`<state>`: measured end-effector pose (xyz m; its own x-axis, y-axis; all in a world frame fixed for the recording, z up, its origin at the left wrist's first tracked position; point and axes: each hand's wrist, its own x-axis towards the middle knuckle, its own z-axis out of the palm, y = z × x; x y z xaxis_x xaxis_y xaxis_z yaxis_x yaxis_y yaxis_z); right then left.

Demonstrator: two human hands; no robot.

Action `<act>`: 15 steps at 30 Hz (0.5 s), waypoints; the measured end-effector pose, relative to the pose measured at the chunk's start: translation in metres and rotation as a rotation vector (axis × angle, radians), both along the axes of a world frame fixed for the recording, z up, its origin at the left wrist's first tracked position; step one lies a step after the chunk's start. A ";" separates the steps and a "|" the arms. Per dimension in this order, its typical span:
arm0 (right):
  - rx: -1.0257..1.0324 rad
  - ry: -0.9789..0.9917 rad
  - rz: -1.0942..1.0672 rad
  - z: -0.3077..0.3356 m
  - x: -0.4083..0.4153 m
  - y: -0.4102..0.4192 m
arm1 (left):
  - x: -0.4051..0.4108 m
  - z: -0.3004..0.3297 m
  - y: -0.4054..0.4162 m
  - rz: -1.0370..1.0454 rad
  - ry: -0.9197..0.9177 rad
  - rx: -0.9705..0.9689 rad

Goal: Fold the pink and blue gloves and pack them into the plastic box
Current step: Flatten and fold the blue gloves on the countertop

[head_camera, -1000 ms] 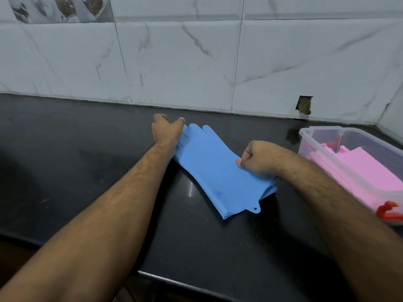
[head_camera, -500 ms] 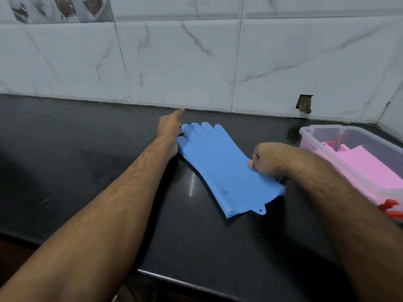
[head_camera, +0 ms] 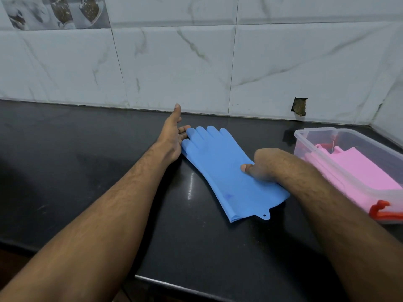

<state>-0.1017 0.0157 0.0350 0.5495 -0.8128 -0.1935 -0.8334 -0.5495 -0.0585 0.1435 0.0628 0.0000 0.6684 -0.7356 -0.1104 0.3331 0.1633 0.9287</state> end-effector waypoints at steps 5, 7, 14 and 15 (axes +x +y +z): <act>0.090 -0.270 -0.003 0.006 0.000 -0.002 | -0.008 0.001 -0.002 -0.066 -0.223 0.164; 0.105 -0.372 0.012 0.010 -0.001 0.001 | -0.010 -0.002 -0.004 -0.041 -0.314 0.192; 0.491 -0.849 0.056 0.020 -0.008 0.009 | -0.019 0.001 0.004 0.058 -1.418 0.267; 0.531 -0.908 0.040 0.022 -0.007 0.009 | -0.025 0.006 0.004 0.012 -1.417 0.206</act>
<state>-0.1086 0.0246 0.0570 0.6909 -0.7227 -0.0213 -0.3377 -0.2965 -0.8933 0.1187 0.0664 0.0061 0.3086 -0.7822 0.5413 -0.8786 -0.0163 0.4773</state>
